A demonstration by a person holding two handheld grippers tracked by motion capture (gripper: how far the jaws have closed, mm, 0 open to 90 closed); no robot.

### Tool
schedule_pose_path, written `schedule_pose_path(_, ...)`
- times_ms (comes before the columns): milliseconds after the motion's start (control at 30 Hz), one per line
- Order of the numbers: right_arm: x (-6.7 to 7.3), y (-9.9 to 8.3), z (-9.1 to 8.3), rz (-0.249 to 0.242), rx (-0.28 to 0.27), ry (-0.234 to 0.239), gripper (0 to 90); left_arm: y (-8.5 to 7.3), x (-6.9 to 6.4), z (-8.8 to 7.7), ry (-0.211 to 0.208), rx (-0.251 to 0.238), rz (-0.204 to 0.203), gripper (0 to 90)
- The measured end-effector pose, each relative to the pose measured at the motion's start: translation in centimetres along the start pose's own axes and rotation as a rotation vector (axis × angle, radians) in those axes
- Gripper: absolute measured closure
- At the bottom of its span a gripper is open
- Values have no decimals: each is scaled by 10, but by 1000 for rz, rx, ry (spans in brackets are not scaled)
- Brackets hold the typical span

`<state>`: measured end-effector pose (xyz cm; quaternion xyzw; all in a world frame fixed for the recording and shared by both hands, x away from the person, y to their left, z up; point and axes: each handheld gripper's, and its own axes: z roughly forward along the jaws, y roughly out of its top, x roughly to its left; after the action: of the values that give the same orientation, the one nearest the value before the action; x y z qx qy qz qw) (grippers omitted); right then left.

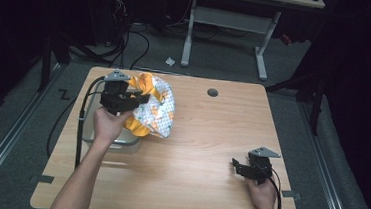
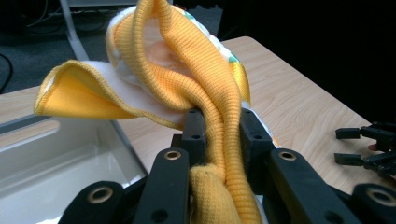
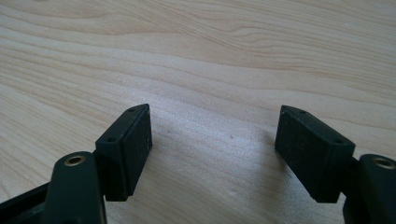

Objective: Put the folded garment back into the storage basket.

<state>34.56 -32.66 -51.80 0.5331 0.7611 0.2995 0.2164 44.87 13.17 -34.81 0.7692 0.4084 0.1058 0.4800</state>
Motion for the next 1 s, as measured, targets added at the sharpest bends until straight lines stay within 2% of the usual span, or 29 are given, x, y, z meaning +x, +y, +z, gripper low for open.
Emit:
schedule_pose_path(300,0,0,0,-3,-1,0,275,-4,17,-13,33,2,-19,760)
schedule_pose_path(1000,0,0,0,1,-1,0,275,-15,55,-22,78,30,-47,759)
